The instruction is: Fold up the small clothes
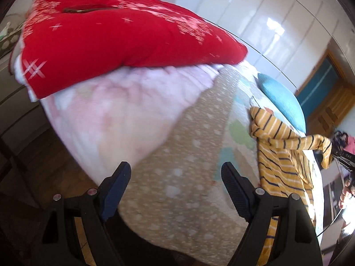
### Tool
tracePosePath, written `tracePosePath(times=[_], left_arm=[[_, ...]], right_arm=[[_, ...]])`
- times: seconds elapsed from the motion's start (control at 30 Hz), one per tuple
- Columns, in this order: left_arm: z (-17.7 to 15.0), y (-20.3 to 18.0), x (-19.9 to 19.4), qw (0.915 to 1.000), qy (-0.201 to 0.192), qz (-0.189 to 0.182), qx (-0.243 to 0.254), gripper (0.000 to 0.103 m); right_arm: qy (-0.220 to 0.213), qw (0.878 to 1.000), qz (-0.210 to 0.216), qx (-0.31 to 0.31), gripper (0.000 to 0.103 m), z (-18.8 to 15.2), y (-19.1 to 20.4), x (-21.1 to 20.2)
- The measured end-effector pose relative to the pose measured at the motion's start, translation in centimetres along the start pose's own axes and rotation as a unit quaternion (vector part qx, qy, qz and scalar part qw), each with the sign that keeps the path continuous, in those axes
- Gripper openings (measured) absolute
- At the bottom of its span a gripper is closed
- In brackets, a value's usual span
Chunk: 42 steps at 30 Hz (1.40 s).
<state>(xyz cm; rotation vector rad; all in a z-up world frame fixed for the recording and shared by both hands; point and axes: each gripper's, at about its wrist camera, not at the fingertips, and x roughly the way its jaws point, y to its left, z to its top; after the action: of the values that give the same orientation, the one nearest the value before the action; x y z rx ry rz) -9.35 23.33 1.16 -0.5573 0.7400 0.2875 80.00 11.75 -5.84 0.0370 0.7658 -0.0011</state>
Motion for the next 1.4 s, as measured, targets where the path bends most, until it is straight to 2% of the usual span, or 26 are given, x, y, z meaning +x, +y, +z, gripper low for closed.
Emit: tracePosePath(times=[0.03,0.07,0.1,0.13,0.17,0.2,0.27,0.3,0.43,0.53,0.7,0.83,0.87,0.93,0.97,1.0,1.13,1.27,1.33,1.4], left_arm=[[-0.1,-0.8,0.3,1.0,0.005,-0.004,0.008,0.083],[-0.1,-1.7,0.6,0.9998,0.009,-0.009,0.016,0.083],[-0.2,-2.9,0.9,0.9994,0.013,-0.015,0.028,0.083],[-0.3,-3.9,1.0,0.999,0.015,-0.018,0.039,0.083],[-0.4,-4.8,1.2,0.9983,0.016,-0.021,0.051,0.083],[-0.4,-6.1,1.4,0.9972,0.017,-0.022,0.069,0.083],[-0.5,-7.8,1.9,0.9951,0.02,-0.023,0.094,0.083],[-0.6,-8.9,2.2,0.9938,0.022,-0.026,0.106,0.083],[-1.0,-12.8,3.4,0.988,0.034,-0.05,0.142,0.083],[-1.8,-15.3,3.9,0.9831,0.042,-0.069,0.164,0.083],[-3.3,-17.3,4.9,0.9759,0.055,-0.076,0.197,0.083],[-3.8,-17.1,5.2,0.9751,0.065,-0.073,0.199,0.083],[-3.9,-16.9,5.3,0.9752,0.066,-0.071,0.199,0.083],[-3.9,-16.3,5.7,0.9756,0.071,-0.063,0.198,0.083],[-3.9,-16.1,5.9,0.9761,0.074,-0.059,0.196,0.083],[-3.9,-15.7,6.2,0.977,0.078,-0.057,0.19,0.083],[-3.8,-15.3,6.6,0.979,0.084,-0.061,0.175,0.083],[-4.0,-15.8,6.5,0.9775,0.081,-0.064,0.184,0.083],[-4.1,-16.2,6.5,0.9764,0.081,-0.065,0.189,0.083],[-4.2,-16.4,6.5,0.9757,0.082,-0.067,0.192,0.083]], right_arm=[[0.018,0.999,-0.028,0.006,0.015,-0.4,-2.4,0.7],[0.032,0.997,-0.073,0.012,0.02,-0.9,-4.6,1.3],[0.039,0.991,-0.127,0.02,0.022,-1.6,-6.6,1.6],[0.04,0.987,-0.156,0.029,0.022,-2.2,-8.2,1.5],[0.037,0.987,-0.153,0.042,0.025,-2.7,-9.8,1.0],[0.031,0.988,-0.139,0.061,0.034,-3.2,-11.0,0.5],[0.013,0.99,-0.108,0.09,0.044,-4.0,-12.6,-0.8],[0.007,0.991,-0.095,0.092,0.045,-4.2,-12.7,-1.0],[0.016,0.997,-0.056,0.055,0.049,-4.1,-9.9,0.4],[0.028,0.999,-0.027,0.024,0.057,-4.2,-7.7,3.0],[0.067,0.997,-0.042,-0.014,0.059,-4.1,-5.7,8.2],[0.101,0.992,-0.065,-0.04,0.059,-4.8,-5.2,11.7],[0.101,0.992,-0.061,-0.045,0.055,-5.0,-5.1,12.0],[0.099,0.993,-0.037,-0.047,0.028,-5.1,-5.2,11.8],[0.1,0.994,-0.026,-0.041,0.011,-5.0,-5.2,11.6],[0.097,0.994,-0.023,-0.037,0.008,-4.9,-5.2,11.3],[0.065,0.997,-0.036,-0.036,0.004,-4.0,-5.2,9.7],[0.034,0.995,-0.089,-0.023,0.004,-2.2,-6.3,9.0],[0.032,0.991,-0.131,-0.019,0.005,-1.5,-7.1,9.8],[0.055,0.989,-0.139,-0.01,0.009,-1.3,-8.2,11.2]])
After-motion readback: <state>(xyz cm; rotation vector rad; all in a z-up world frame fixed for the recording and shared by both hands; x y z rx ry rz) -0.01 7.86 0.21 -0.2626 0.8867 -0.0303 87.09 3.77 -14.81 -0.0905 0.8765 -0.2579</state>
